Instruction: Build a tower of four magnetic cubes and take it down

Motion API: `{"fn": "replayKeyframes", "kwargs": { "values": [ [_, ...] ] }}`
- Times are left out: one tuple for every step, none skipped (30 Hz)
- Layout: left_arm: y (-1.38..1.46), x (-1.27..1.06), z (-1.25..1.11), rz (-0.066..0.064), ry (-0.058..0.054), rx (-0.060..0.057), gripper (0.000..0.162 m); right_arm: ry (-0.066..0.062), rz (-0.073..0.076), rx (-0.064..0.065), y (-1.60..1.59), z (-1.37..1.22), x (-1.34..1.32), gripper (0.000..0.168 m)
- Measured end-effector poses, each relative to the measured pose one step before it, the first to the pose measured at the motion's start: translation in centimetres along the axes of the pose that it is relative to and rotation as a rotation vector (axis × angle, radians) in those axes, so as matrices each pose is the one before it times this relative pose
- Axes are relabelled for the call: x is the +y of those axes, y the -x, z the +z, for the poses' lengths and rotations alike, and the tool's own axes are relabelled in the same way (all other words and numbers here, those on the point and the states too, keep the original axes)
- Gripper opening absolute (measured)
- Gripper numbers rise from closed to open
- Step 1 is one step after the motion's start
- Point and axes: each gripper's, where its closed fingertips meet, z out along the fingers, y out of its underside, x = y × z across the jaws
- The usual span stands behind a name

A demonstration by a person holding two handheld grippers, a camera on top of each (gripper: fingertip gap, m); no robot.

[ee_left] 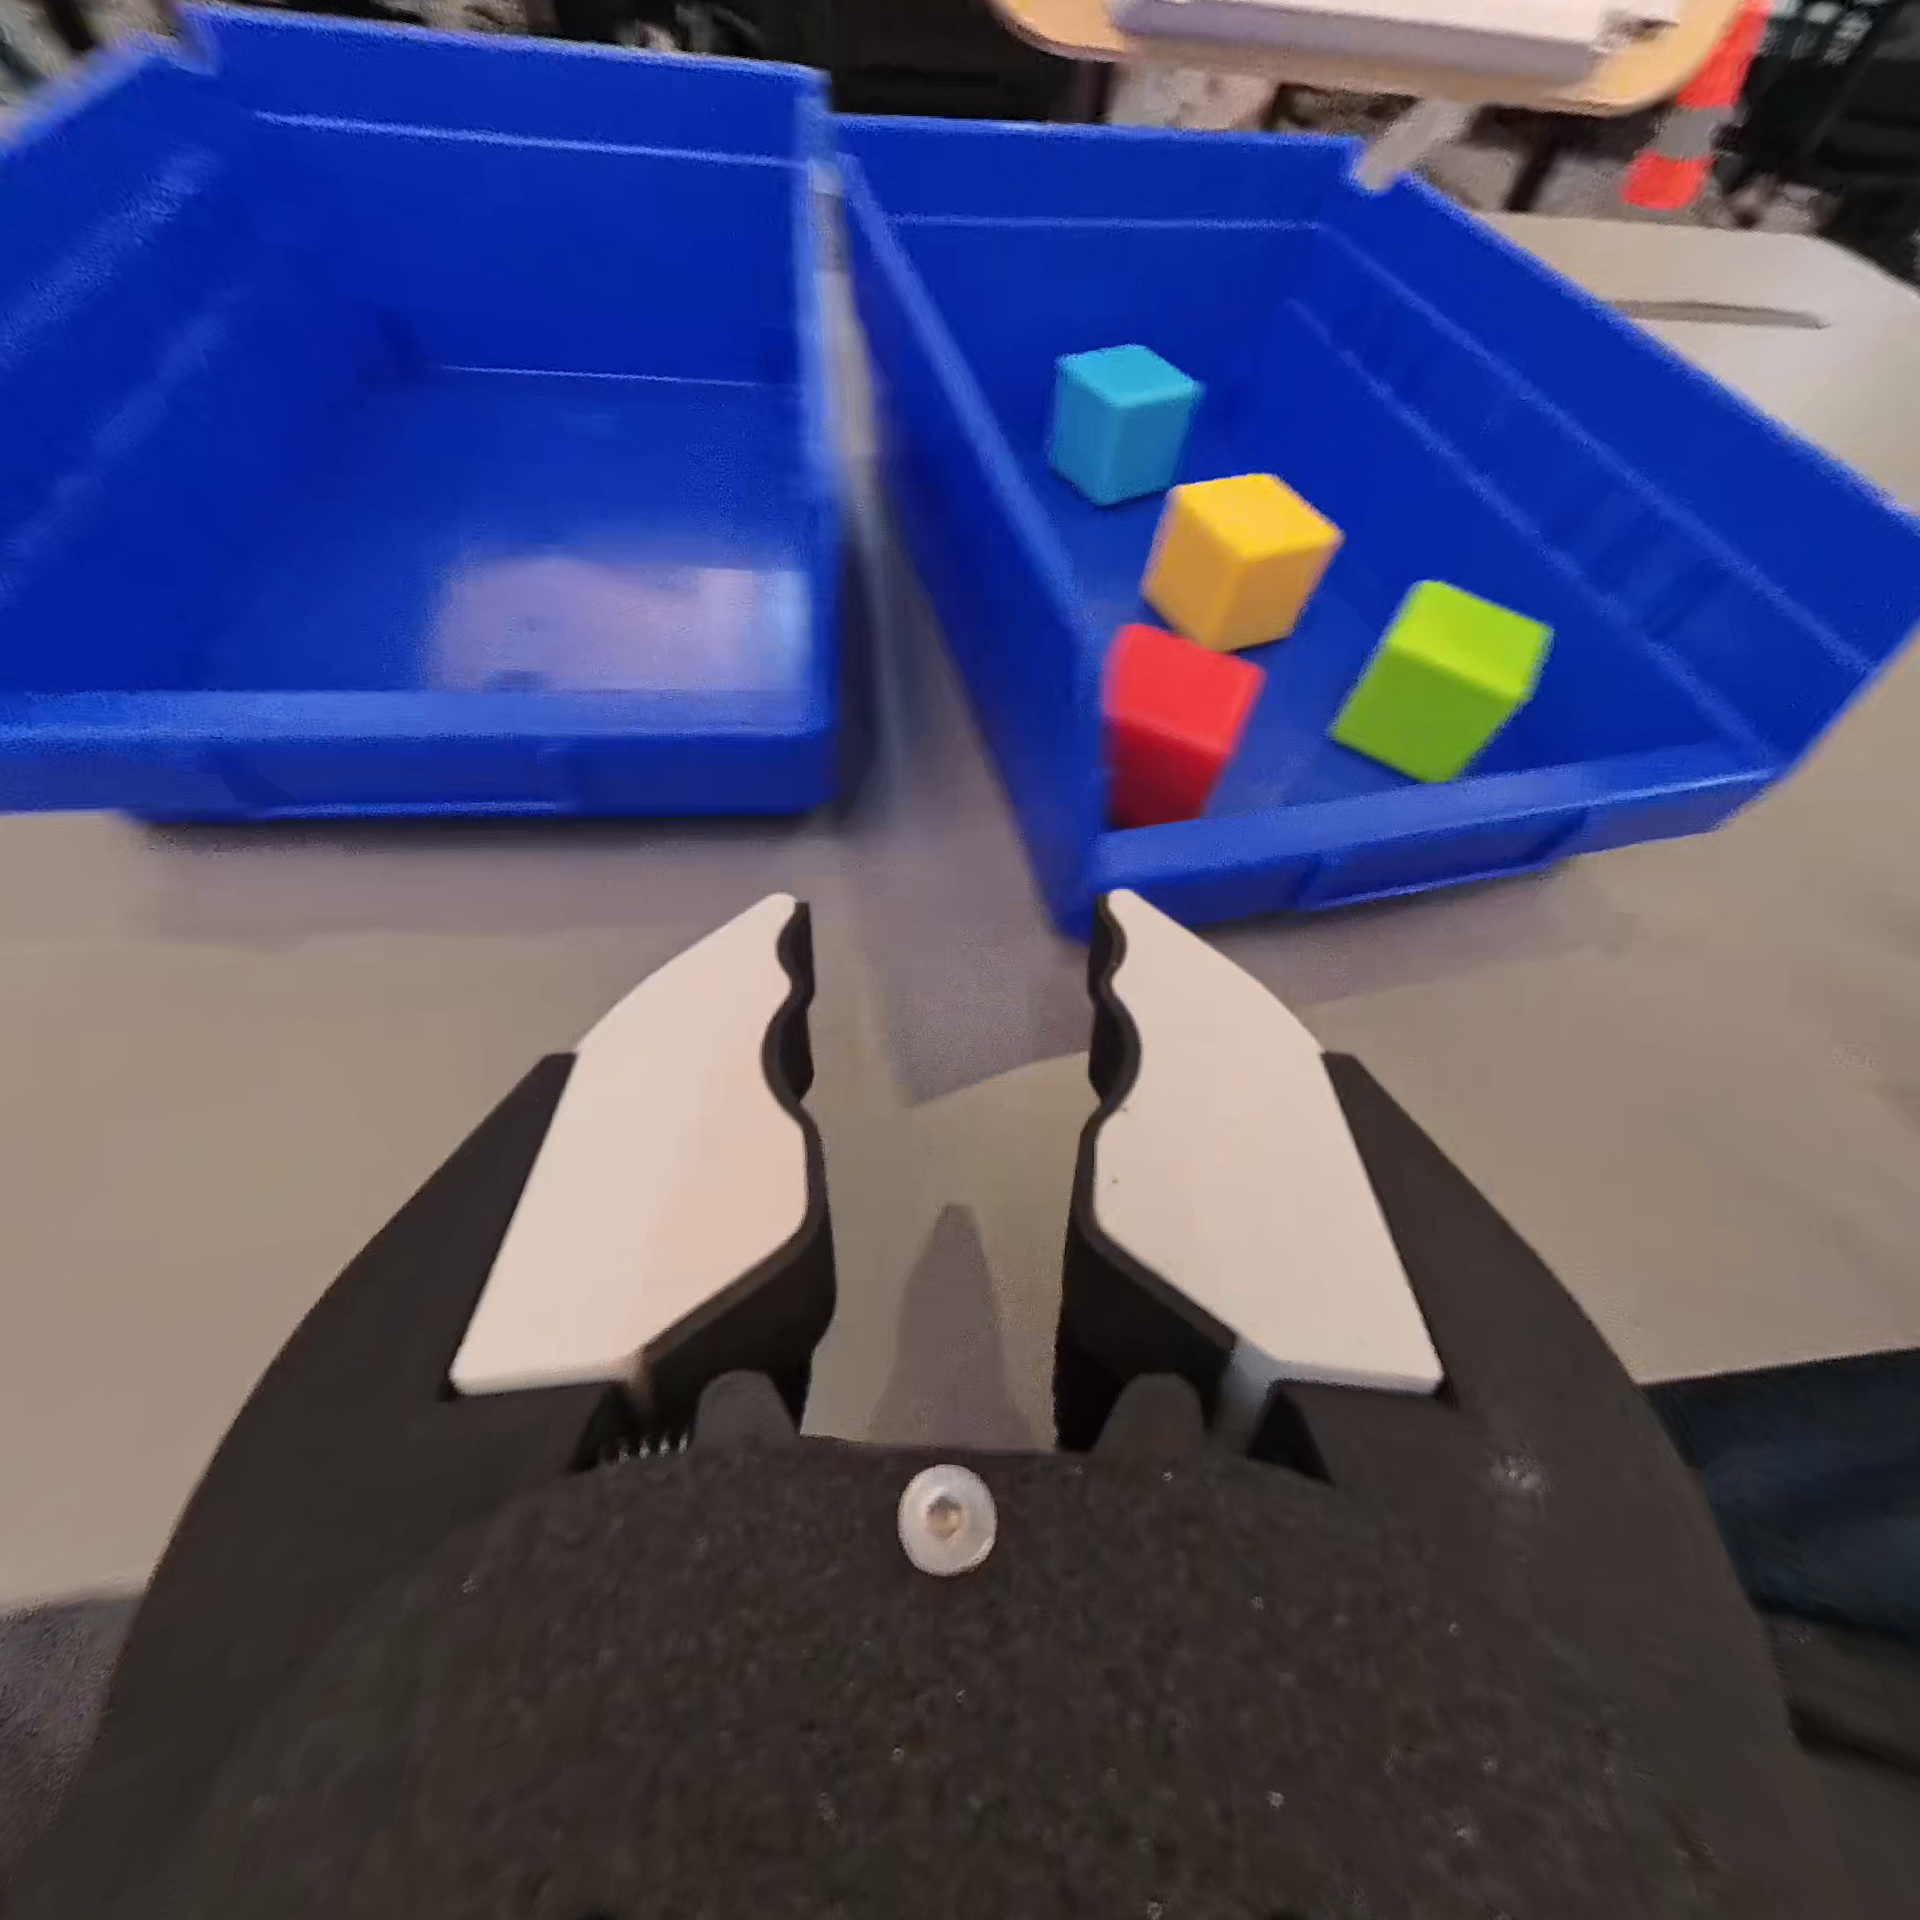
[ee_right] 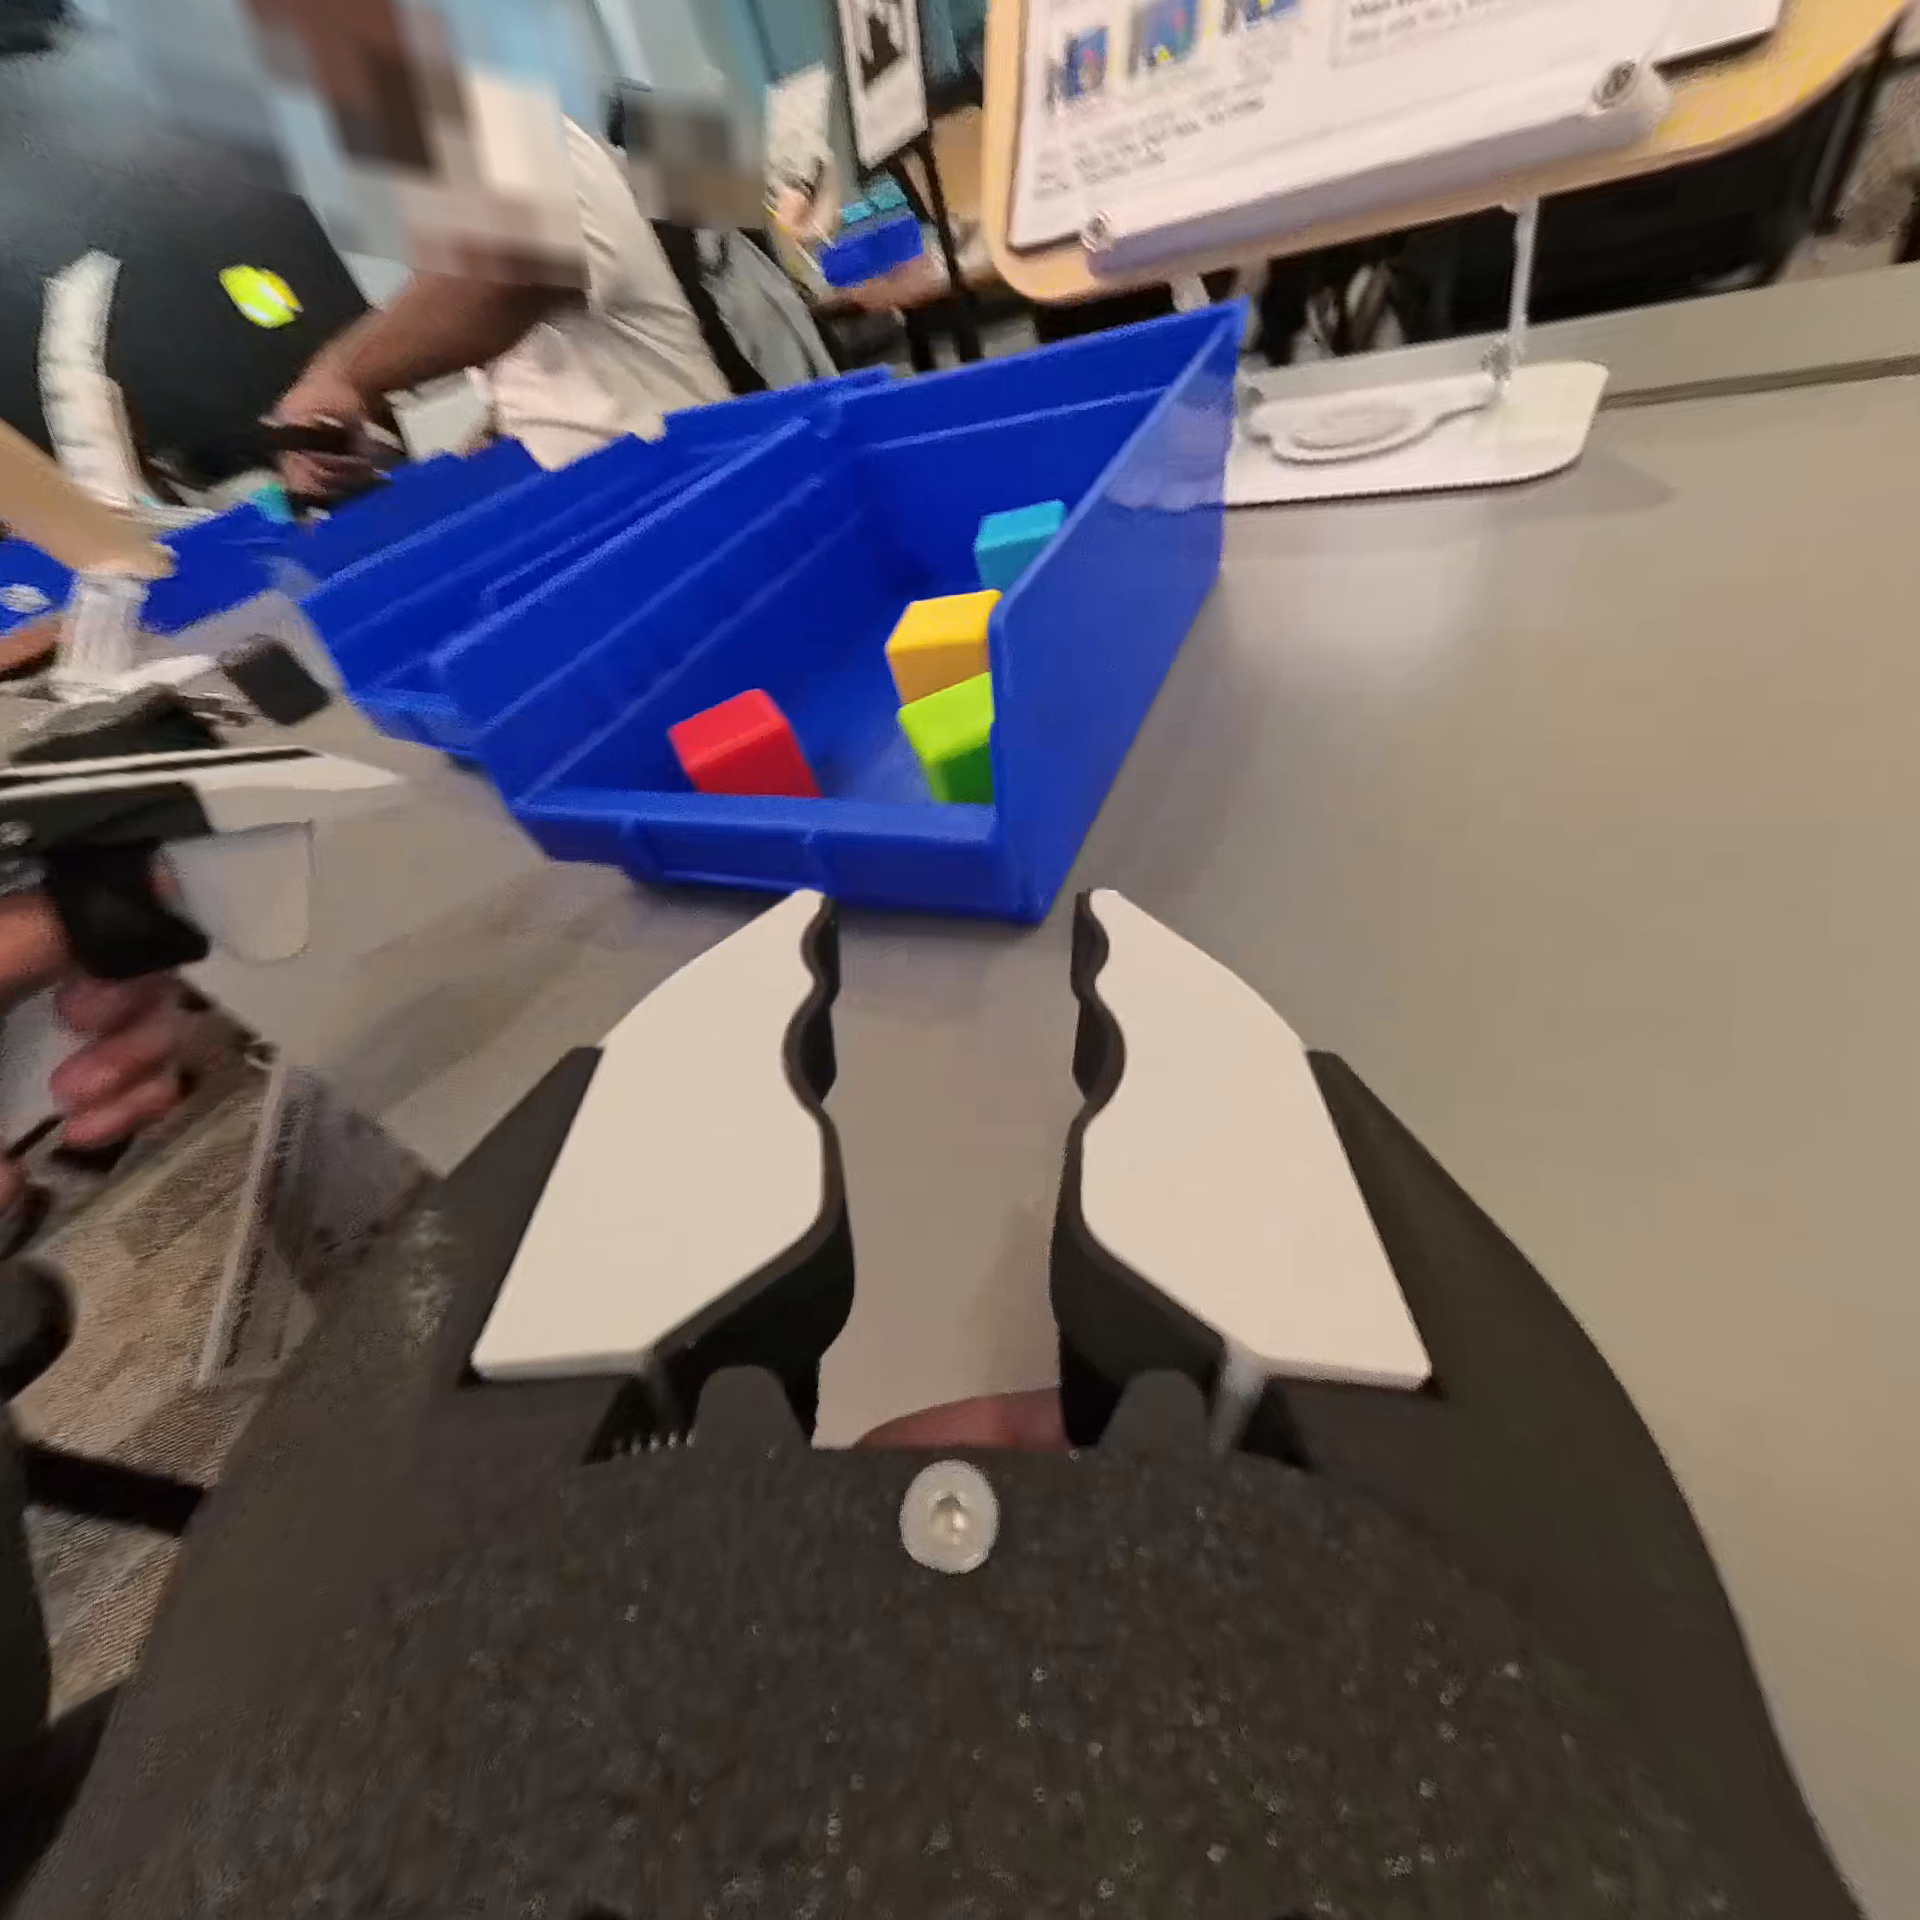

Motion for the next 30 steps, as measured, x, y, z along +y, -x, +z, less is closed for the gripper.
{"fn": "replayKeyframes", "kwargs": {
  "values": [
    [2.048,0.051,-0.903,-0.0023,-0.0116,-0.0494,0.047,-0.0231,0.0021,-0.0361,0.293,-1.072,0.361,0.043],
    [2.393,-0.085,-0.544,-0.0098,-0.0082,-0.0508,0.047,-0.0161,-0.0016,-0.033,0.299,-0.842,0.272,0.043],
    [2.542,-0.27,-0.155,-0.0204,-0.0121,-0.0444,0.048,-0.0109,0.0013,-0.0271,0.306,-0.467,-0.131,0.043],
    [2.557,-0.366,0.203,-0.0328,-0.0103,-0.0397,0.049,-0.0093,-0.0044,-0.0276,0.321,-0.136,-0.414,0.043],
    [2.438,-0.497,0.462,-0.0389,-0.0079,-0.035,0.053,-0.0117,-0.0134,-0.0173,0.131,0.026,-0.418,0.043],
    [2.06,-0.665,0.667,-0.0318,-0.011,-0.0234,0.056,-0.0061,-0.0226,-0.0002,-0.13,0.065,-0.158,0.043],
    [1.72,-0.718,0.888,-0.0141,-0.014,-0.0152,0.056,0.002,-0.0284,0.0208,-0.392,0.063,0.075,0.042],
    [1.475,-0.517,1.069,-0.0061,-0.0004,-0.0155,0.058,0.0048,-0.0332,0.0315,-0.457,0.06,0.157,0.041],
    [1.098,-0.456,1.116,-0.0077,0.005,-0.0043,0.059,-0.0009,-0.0381,0.0206,-0.198,0.099,0.032,0.04],
    [0.778,-0.561,1.106,-0.0072,-0.005,0.0046,0.058,-0.0001,-0.0372,0.0052,0.107,0.155,-0.009,0.039],
    [0.506,-0.609,1.062,-0.0034,-0.0051,0.0085,0.06,0.0038,-0.0304,-0.0026,0.284,0.184,0.016,0.038],
    [0.42,-0.645,1.037,0.0093,-0.0098,0.0001,0.059,0.0014,-0.0216,-0.0059,0.359,0.17,0.013,0.038],
    [0.53,-0.532,1.085,0.019,-0.0058,-0.0175,0.059,0.0036,-0.0133,-0.0095,0.414,0.185,0.108,0.036],
    [0.223,-0.345,1.127,0.0195,0.0048,-0.0046,0.06,0.0099,-0.0073,-0.011,0.419,0.185,0.217,0.036],
    [-0.071,-0.192,1.14,0.014,0.0129,0.012,0.06,0.0107,-0.0045,-0.0127,0.413,0.182,0.231,0.035],
    [-0.035,0.05,1.119,0.009,0.0251,0.0064,0.06,0.0086,-0.004,-0.0122,0.392,0.148,0.206,0.035],
    [-0.117,0.035,0.949,0.0028,0.0222,0.0121,0.064,0.0081,-0.0059,-0.011,0.341,0.13,0.179,0.035],
    [-0.31,-0.271,0.64,-0.0195,-0.0006,0.0314,0.056,0.0087,-0.0096,-0.0104,0.306,0.107,0.198,0.034],
    [-0.408,-0.239,0.258,-0.0244,-0.0002,0.0435,0.022,0.0108,-0.0128,-0.0086,0.247,0.081,0.252,0.034],
    [-0.338,-0.058,-0.03,-0.0277,0.0062,0.0398,0.008,0.0101,-0.0142,-0.0015,0.127,0.04,0.226,0.033],
    [-0.308,0.106,-0.126,-0.0332,0.0079,0.0275,0.005,0.0091,-0.0132,0.004,0.03,-0.011,0.197,0.032],
    [-0.272,0.218,-0.251,-0.0135,0.0034,0.012,0.005,0.0073,-0.0084,0.0062,-0.053,-0.046,0.162,0.031],
    [-0.235,0.281,-0.391,0.0212,-0.0041,-0.0074,0.005,0.0042,-0.002,0.0042,-0.053,-0.084,0.104,0.031],
    [-0.29,0.357,-0.563,0.0488,-0.001,-0.0186,0.004,0.0017,0.0034,0.0,-0.03,-0.085,0.078,0.031],
    [-0.291,0.426,-0.748,0.0509,0.0058,-0.0264,0.004,0.0028,0.0066,-0.0008,-0.031,-0.057,0.076,0.031],
    [-0.294,0.461,-0.866,0.0335,0.0044,-0.0281,0.003,0.0049,0.0064,-0.0015,-0.002,-0.012,0.102,0.031],
    [-0.351,0.459,-0.912,0.009,-0.0041,-0.0209,0.004,0.0052,0.0037,-0.0033,0.075,0.019,0.097,0.031],
    [-0.318,0.426,-0.925,-0.0065,-0.0113,-0.0202,0.004,0.0038,0.0007,-0.0035,0.151,0.068,0.091,0.031],
    [-0.123,0.41,-0.941,-0.0042,-0.0062,-0.0296,0.004,0.006,-0.0012,-0.002,0.21,0.172,0.113,0.032],
    [0.02,0.408,-0.911,-0.002,0.0033,-0.0281,0.004,0.0101,-0.0022,-0.0005,0.308,0.315,0.138,0.032]
  ]
}}
